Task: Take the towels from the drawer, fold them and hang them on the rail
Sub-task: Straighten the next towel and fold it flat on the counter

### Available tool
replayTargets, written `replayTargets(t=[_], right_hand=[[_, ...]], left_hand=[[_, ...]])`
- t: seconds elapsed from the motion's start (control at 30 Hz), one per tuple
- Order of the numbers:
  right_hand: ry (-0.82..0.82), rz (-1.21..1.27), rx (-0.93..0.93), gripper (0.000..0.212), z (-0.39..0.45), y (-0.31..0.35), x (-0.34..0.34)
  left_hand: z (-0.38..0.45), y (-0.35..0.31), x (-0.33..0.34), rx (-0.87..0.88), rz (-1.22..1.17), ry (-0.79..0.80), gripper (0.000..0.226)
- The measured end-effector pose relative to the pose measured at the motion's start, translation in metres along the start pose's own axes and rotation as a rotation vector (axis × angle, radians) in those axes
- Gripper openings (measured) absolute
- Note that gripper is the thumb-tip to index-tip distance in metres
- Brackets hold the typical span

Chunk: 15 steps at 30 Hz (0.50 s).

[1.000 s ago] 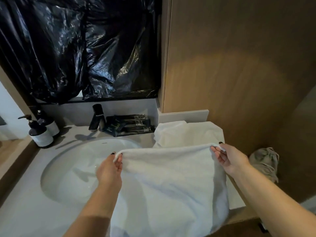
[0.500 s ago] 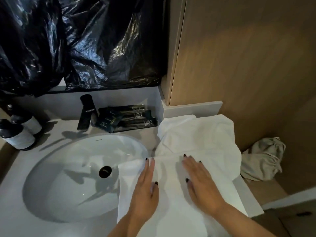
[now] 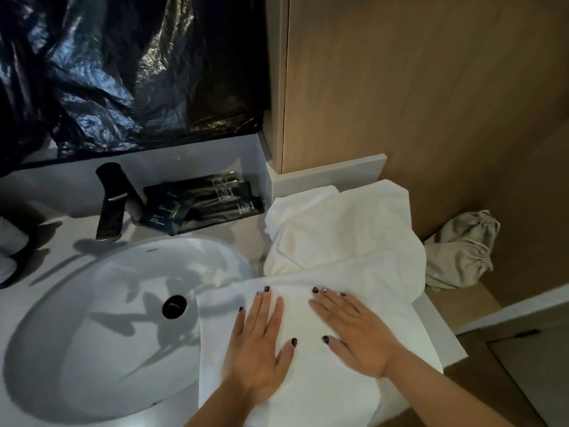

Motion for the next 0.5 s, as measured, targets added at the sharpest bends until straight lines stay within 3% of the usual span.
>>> replayTargets(t=[0.17, 0.27, 0.4, 0.5], right_hand=[[0.086, -0.044, 0.099, 0.062, -0.036, -0.023, 0.003], [0.080, -0.002, 0.273, 0.064, -0.060, -0.034, 0.005], [-0.122, 0.219, 0.467, 0.063, -0.051, -0.015, -0.011], [-0.236, 0.214, 0.332, 0.067, -0.008, 0.016, -0.032]], left_hand=[[-0.001, -0.003, -0.005, 0.027, 0.023, 0.012, 0.074], [-0.001, -0.012, -0.010, -0.075, 0.037, 0.070, 0.074], [0.010, -0.055, -0.004, -0.206, -0.068, 0.059, 0.078], [0.018, -0.080, -0.007, -0.099, -0.105, -0.012, 0.075]])
Point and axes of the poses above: each hand's wrist, its own z-axis towards the middle knuckle, its own x-axis out of the palm, y = z × x, the point moved 3 cm from there along z, towards the middle knuckle, and after that the axes turned 9 degrees about -z, right-handed, at the moved point
